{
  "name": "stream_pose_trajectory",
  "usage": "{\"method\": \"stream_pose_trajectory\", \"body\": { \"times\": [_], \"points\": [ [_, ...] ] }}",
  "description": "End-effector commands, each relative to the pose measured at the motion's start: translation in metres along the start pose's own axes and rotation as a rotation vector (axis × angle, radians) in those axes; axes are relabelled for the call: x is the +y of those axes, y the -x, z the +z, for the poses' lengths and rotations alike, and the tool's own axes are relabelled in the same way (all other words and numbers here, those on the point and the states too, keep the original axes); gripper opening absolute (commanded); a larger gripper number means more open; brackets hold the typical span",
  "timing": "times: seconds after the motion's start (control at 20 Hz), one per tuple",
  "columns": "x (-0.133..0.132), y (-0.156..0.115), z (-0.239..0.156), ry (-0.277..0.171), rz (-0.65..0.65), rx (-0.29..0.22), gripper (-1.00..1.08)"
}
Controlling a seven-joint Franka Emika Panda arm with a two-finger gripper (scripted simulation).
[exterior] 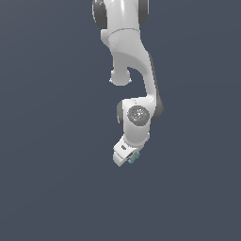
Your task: Pick up the object and move it to a goal position.
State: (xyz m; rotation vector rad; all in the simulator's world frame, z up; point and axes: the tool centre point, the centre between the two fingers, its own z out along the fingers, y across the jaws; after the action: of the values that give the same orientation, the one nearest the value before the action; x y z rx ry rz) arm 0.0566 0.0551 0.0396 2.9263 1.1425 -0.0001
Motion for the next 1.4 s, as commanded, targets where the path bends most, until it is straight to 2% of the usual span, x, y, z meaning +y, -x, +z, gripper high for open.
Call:
{"method": "stream_pose_trajectory", "body": {
  "times": [0.0, 0.25, 0.5, 0.7, 0.95, 1.15, 1.35],
  "points": [
    [0.0, 0.0, 0.0, 0.0, 0.0, 0.0, -1.0],
    [0.002, -0.011, -0.015, 0.012, -0.021, 0.02, -1.0],
    [0.005, -0.044, -0.062, 0.047, -0.088, 0.082, -1.0],
    [0.002, -0.082, -0.125, 0.092, -0.173, 0.163, -1.0],
    [-0.013, -0.13, -0.227, 0.16, -0.304, 0.286, -1.0],
    [-0.03, -0.152, -0.294, 0.203, -0.39, 0.366, -1.0],
    [-0.044, -0.163, -0.341, 0.232, -0.447, 0.421, -1.0]
  ]
}}
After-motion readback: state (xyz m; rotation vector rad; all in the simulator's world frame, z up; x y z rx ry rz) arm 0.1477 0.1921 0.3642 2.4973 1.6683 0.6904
